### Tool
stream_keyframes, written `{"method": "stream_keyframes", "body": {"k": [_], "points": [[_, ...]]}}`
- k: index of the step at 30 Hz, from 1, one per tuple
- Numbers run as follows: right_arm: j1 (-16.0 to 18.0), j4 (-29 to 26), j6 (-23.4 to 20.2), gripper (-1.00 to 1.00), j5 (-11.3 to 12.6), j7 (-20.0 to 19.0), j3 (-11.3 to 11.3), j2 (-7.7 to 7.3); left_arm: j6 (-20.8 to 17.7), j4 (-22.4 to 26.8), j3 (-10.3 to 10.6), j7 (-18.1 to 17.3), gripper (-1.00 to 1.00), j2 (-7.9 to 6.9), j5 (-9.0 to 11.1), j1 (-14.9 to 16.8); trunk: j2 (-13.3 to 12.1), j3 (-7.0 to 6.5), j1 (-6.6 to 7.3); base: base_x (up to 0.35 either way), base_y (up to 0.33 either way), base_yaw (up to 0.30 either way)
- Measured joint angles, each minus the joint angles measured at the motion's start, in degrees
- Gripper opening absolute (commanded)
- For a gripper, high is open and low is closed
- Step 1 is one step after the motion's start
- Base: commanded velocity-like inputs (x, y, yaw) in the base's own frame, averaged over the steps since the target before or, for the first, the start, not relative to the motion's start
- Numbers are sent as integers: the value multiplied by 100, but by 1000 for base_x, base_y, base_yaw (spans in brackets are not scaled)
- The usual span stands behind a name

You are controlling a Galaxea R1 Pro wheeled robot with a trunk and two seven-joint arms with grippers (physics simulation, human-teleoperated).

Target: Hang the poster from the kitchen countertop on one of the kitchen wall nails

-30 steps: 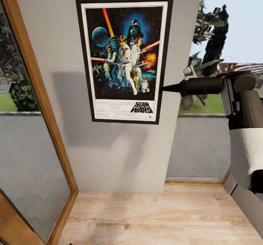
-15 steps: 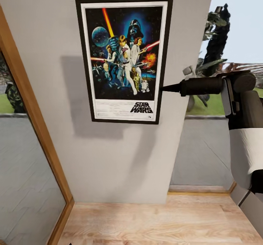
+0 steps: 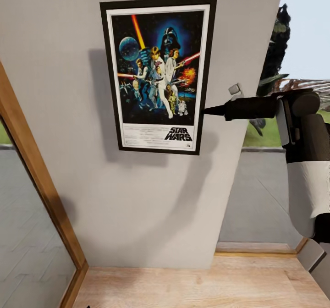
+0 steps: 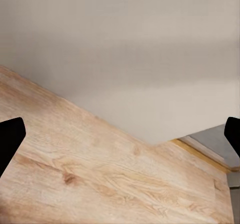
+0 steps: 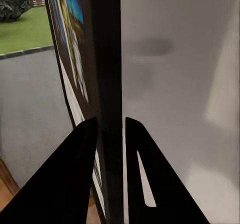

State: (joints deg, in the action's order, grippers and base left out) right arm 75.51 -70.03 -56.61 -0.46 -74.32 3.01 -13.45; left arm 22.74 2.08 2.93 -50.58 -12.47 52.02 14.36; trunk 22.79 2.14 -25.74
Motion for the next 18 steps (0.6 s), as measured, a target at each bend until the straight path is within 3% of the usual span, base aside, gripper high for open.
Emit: {"method": "stream_keyframes", "body": {"k": [18], "points": [[0, 69, -5, -100, 1, 54, -7, 47, 1, 0, -7, 0, 100, 0, 1, 0, 0, 0, 0, 5, 0, 0]]}}
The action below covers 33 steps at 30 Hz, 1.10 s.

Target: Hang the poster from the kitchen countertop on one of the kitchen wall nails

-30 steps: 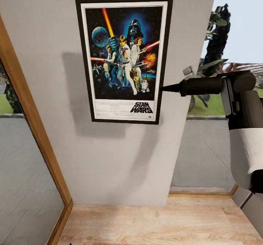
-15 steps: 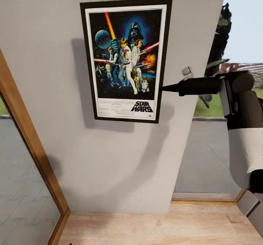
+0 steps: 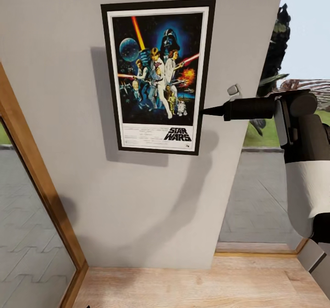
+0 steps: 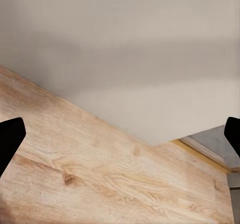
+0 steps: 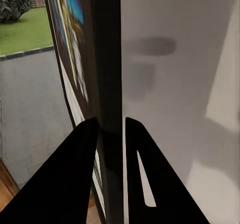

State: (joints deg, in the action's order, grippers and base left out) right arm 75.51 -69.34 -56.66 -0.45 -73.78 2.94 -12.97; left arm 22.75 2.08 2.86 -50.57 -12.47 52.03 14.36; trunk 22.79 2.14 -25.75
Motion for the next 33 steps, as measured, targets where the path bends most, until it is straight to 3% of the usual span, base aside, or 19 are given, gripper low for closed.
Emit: {"method": "stream_keyframes", "body": {"k": [33], "points": [[0, 0, 6, -100, 8, -1, -1, 0, 0, 0, 0, 0, 100, 0, 0, 0, 0, 0, 0, 73, 90, 0]]}}
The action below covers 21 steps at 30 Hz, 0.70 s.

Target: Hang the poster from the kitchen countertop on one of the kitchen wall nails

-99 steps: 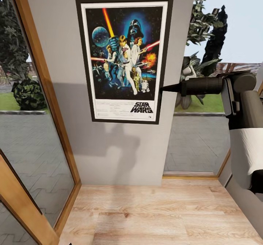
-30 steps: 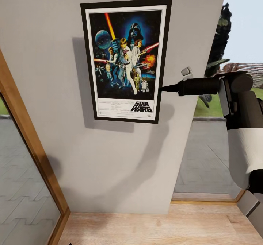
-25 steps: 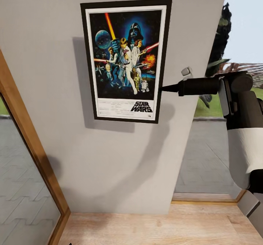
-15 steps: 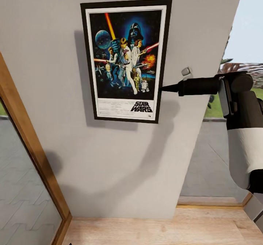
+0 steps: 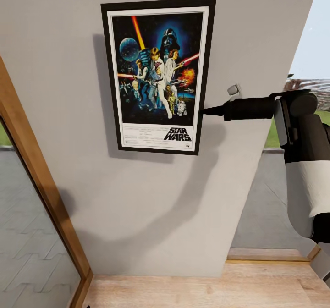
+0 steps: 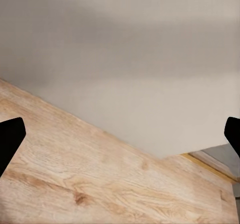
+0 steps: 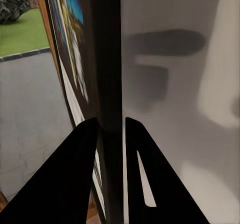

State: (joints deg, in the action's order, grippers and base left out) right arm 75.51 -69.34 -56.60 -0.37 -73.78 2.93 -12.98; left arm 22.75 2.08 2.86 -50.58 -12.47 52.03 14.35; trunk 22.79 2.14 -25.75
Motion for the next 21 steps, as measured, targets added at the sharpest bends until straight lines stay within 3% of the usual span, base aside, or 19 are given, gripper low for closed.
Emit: {"method": "stream_keyframes", "body": {"k": [10, 21], "points": [[0, 0, 0, -100, 0, 0, -8, 0, 0, 0, 0, 0, 100, 0, 0, 0, 0, 0, 0, 10, 2, 0], [0, 0, 0, -100, 1, 0, -9, 0, 0, 0, 0, 0, 100, 0, 0, 0, 0, 0, 1, 126, 0, 0]]}}
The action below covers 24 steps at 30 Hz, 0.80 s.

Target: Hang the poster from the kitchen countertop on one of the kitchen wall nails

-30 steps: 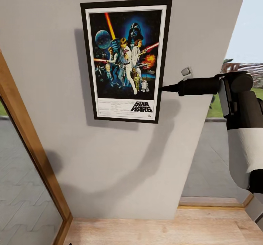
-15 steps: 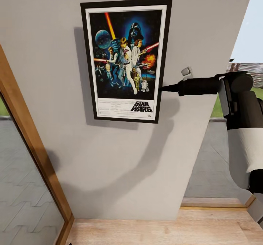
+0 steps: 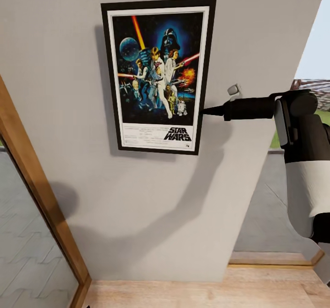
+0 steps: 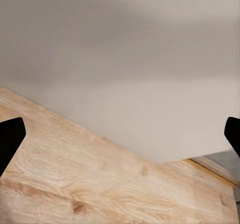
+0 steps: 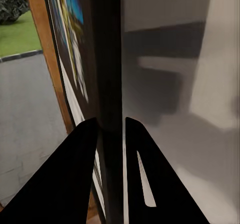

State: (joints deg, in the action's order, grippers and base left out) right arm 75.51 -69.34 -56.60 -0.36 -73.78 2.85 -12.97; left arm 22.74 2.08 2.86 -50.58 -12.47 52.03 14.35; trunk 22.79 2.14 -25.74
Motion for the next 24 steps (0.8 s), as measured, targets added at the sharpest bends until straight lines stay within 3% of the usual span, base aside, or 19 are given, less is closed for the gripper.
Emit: {"method": "stream_keyframes", "body": {"k": [8, 24], "points": [[0, 0, 2, -100, -3, 0, 0, 0, 0, 0, 0, 0, 100, 0, 0, 0, -1, 0, 0, 178, 0, 0], [0, -36, 5, -100, 7, -4, -7, 0, 0, 0, -4, 0, 100, -4, 7, 0, 0, 0, -1, 10, 0, 0]]}}
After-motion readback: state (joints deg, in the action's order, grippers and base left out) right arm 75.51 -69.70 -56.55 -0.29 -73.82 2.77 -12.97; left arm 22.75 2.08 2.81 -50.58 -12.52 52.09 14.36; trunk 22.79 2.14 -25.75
